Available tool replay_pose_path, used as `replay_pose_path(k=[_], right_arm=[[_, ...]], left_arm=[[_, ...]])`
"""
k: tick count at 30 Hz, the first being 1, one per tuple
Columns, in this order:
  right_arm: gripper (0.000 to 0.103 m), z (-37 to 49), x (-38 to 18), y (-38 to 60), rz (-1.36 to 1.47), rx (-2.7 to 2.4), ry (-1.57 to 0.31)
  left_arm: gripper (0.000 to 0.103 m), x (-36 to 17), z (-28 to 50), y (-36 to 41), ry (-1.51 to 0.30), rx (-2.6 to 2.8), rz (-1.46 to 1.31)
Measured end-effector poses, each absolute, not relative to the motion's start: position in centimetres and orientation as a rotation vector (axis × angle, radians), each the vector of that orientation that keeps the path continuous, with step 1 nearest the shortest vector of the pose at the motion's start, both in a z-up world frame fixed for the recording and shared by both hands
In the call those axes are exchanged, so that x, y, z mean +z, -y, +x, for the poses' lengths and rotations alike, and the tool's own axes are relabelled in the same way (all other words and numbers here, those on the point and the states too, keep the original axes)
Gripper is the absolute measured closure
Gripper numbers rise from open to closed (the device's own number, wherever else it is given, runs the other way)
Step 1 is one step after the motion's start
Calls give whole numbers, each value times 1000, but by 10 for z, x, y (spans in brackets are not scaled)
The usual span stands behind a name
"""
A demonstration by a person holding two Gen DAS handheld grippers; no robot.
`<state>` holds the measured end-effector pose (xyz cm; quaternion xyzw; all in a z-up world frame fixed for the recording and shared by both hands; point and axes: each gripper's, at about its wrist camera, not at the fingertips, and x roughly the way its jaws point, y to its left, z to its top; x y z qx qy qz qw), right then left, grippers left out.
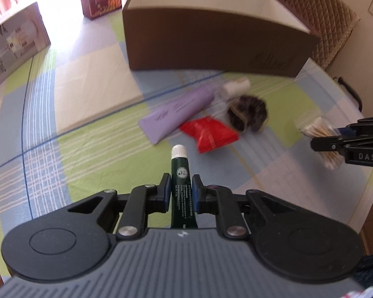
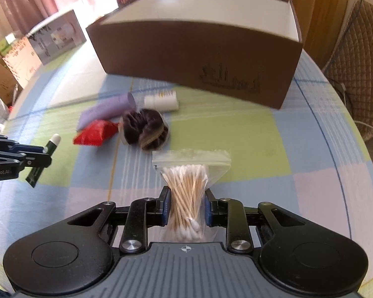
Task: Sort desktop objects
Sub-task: 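Carry the green tube and cotton-swab bag over the cardboard box and lower them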
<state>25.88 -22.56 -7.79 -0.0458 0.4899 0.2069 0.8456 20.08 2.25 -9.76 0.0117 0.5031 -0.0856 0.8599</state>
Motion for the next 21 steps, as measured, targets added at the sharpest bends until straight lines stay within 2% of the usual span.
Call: replay_pose_path(k=[12, 21], right_arm=[[80, 255, -35, 232, -47, 547, -937], [80, 287, -14, 235, -12, 570, -893]], left_arm=[[90, -47, 207, 10, -941, -223, -23], [90, -20, 245, 31, -874, -243, -58]])
